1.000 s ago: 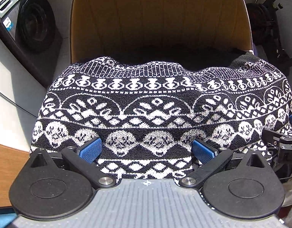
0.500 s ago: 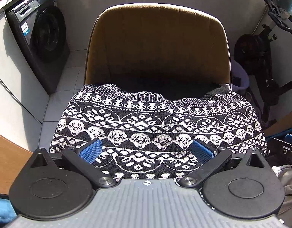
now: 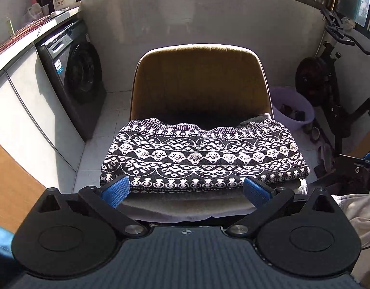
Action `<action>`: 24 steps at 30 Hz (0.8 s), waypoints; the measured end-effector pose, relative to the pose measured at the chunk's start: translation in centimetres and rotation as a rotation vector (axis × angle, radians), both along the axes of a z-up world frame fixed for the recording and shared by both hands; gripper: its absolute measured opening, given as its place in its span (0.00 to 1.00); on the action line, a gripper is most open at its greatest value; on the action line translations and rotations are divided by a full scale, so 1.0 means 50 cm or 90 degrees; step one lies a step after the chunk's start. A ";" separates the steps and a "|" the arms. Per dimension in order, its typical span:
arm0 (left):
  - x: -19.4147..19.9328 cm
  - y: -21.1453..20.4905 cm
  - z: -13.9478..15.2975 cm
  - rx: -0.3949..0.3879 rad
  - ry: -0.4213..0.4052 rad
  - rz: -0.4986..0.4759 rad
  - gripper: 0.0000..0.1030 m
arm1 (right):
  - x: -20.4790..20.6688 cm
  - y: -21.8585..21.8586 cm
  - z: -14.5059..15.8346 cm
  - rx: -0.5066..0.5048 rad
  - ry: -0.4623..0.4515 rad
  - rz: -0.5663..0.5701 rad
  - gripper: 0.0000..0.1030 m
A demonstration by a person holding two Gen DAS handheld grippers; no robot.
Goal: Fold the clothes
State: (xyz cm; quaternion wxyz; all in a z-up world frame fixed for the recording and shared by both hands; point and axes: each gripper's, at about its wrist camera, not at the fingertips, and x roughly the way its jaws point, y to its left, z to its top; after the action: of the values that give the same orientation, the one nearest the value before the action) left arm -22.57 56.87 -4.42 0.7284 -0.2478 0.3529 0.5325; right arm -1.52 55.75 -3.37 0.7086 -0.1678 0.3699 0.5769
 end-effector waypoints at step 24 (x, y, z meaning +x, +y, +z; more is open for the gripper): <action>-0.212 -0.349 -0.004 0.009 0.001 -0.085 1.00 | -0.345 -0.507 0.057 -0.005 -0.068 -0.143 0.99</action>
State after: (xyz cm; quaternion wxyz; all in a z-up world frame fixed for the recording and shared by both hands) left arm -33.15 39.40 -4.62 0.7638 -0.2178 0.3655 0.4853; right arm -18.75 30.42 -0.52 0.7868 -0.1591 0.3503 0.4827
